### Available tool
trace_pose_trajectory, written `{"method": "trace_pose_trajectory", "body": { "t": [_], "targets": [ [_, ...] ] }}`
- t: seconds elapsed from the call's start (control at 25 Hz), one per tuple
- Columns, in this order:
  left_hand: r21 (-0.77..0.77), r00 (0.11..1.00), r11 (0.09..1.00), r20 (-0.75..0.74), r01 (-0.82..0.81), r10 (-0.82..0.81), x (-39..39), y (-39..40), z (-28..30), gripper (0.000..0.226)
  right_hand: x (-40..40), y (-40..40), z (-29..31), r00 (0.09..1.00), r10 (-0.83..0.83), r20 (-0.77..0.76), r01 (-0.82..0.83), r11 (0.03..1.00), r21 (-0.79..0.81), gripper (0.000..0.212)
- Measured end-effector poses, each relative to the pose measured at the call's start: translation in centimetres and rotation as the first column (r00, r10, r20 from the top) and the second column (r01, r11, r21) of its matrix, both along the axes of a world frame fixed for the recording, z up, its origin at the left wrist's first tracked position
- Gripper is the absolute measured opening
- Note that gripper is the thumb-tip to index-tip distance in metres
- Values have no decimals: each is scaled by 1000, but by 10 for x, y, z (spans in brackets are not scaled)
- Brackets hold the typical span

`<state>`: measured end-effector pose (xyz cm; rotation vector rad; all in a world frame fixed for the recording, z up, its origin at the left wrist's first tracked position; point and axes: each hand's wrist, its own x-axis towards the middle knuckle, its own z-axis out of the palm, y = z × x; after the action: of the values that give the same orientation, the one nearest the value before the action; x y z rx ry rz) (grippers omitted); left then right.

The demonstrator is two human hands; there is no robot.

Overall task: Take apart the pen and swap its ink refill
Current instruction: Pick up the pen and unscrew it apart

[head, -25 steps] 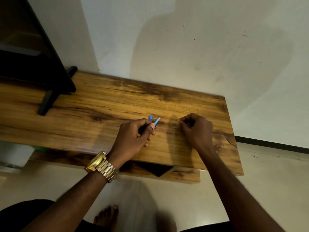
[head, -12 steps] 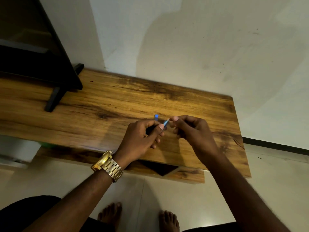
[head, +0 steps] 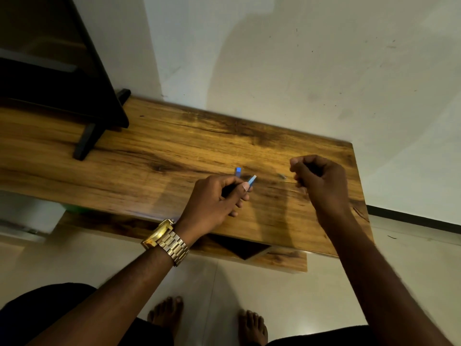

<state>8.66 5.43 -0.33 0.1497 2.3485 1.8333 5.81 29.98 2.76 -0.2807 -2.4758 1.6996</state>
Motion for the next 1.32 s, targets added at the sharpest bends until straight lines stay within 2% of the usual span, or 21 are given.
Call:
{"method": "trace_pose_trajectory", "body": {
  "t": [0.04, 0.08, 0.16, 0.2, 0.4, 0.48, 0.56, 0.68, 0.8, 0.88, 0.96, 1.12, 1.24, 1.32],
  "targets": [
    [30, 1000, 999, 15, -26, 25, -1, 0, 0, 21, -1, 7, -2, 999, 49, 13, -51, 971, 234, 10],
    [65, 998, 997, 34, -50, 48, -2, 0, 0, 21, -1, 9, -6, 990, 114, 80, -137, 896, 423, 10],
    [113, 996, 990, 57, -80, 74, -4, 0, -1, 21, -4, 4, -17, 960, 192, 205, -277, 767, 578, 6],
    [109, 996, 991, 48, -81, 76, -5, 0, -1, 21, -6, 1, -23, 956, 198, 216, -290, 750, 594, 6],
    [111, 997, 992, 40, -64, 59, -3, -1, -1, 17, -14, -1, -30, 975, 99, 197, -186, 847, 498, 12],
    [126, 996, 990, 57, -69, 62, -4, -1, 0, 17, -10, -2, -22, 993, 66, 93, -102, 881, 462, 14],
    [154, 994, 985, 81, -80, 68, -4, -2, 0, 17, -5, -8, -14, 999, 47, 12, -48, 936, 350, 17],
    [161, 993, 984, 107, -72, 56, -4, 0, 0, 18, 3, -23, -5, 989, 111, 93, -120, 988, 97, 20],
    [166, 992, 984, 119, -67, 48, -3, 1, -5, 20, 11, -34, 0, 914, 314, 258, -302, 949, -87, 23],
    [141, 990, 986, 121, -85, 68, -2, 3, -5, 22, 19, -38, 1, 853, 411, 321, -402, 911, -96, 17],
    [117, 988, 987, 124, -110, 95, -1, 6, -2, 24, 25, -41, 0, 852, 408, 327, -404, 911, -85, 19],
    [3, 991, 992, 59, -123, 123, -1, 8, 0, 19, 22, -42, -1, 896, 290, 338, -277, 957, -88, 16],
    [-69, 987, 987, 48, -148, 151, -5, 2, -3, 16, 15, -40, -2, 913, 198, 357, -197, 980, -39, 16],
    [-184, 982, 965, -8, -185, 187, -10, -3, -7, 13, 11, -38, -6, 914, 143, 380, -165, 986, 28, 18]
  ]
}}
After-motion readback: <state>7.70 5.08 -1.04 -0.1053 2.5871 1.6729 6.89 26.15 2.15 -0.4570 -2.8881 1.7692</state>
